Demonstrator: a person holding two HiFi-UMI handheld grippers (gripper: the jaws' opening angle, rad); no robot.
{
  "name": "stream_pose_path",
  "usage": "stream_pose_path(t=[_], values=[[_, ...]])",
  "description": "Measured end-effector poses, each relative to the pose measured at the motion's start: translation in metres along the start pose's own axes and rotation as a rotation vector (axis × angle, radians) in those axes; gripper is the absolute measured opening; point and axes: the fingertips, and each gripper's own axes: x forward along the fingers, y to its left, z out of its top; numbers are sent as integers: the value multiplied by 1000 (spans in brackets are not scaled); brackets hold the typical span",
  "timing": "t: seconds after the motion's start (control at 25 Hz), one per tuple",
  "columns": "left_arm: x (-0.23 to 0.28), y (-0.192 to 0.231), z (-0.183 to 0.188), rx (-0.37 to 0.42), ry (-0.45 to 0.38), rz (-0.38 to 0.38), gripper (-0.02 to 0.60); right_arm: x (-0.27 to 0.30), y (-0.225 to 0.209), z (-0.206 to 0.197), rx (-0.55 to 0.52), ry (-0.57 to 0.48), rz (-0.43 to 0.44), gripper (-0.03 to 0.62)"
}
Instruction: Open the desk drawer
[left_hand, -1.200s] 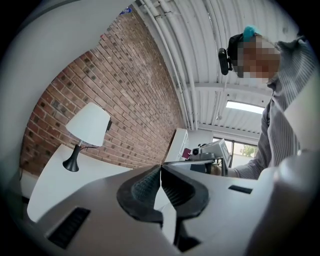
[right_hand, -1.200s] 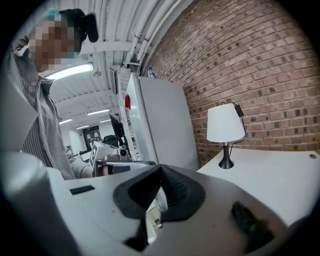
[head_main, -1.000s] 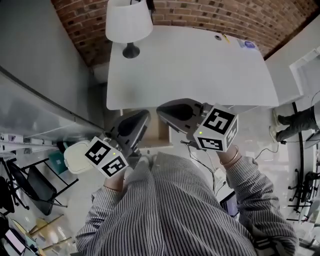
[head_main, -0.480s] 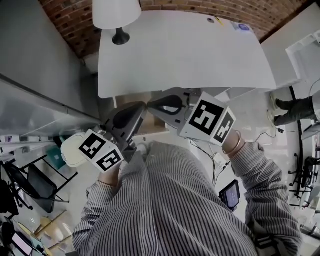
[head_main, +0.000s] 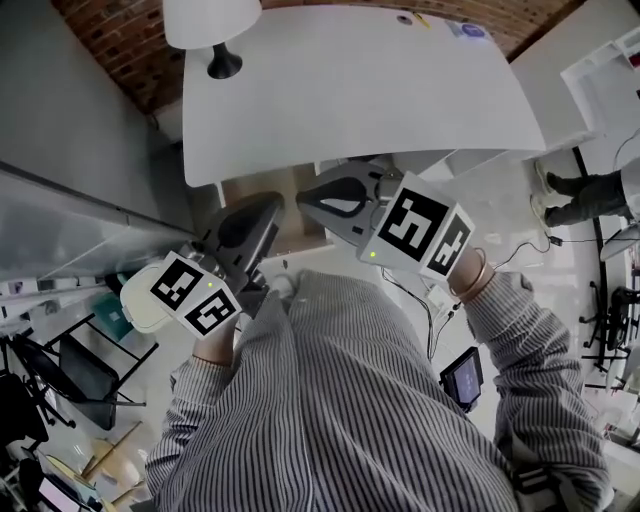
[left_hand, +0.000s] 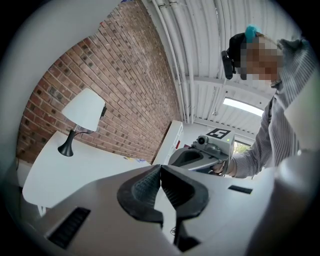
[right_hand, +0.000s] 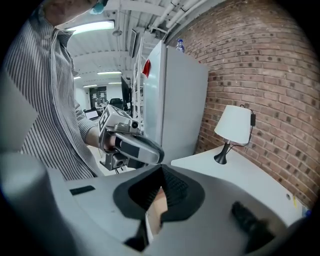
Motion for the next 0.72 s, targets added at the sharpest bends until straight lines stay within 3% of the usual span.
stream_pose_path(t=[0.36, 0.72], values=[[-1, -9, -1, 33, 6, -7, 12, -5, 1, -2, -51, 33, -54, 17], [-10, -18, -18, 62, 88, 22, 12, -6, 13, -1, 15, -21, -127, 17]])
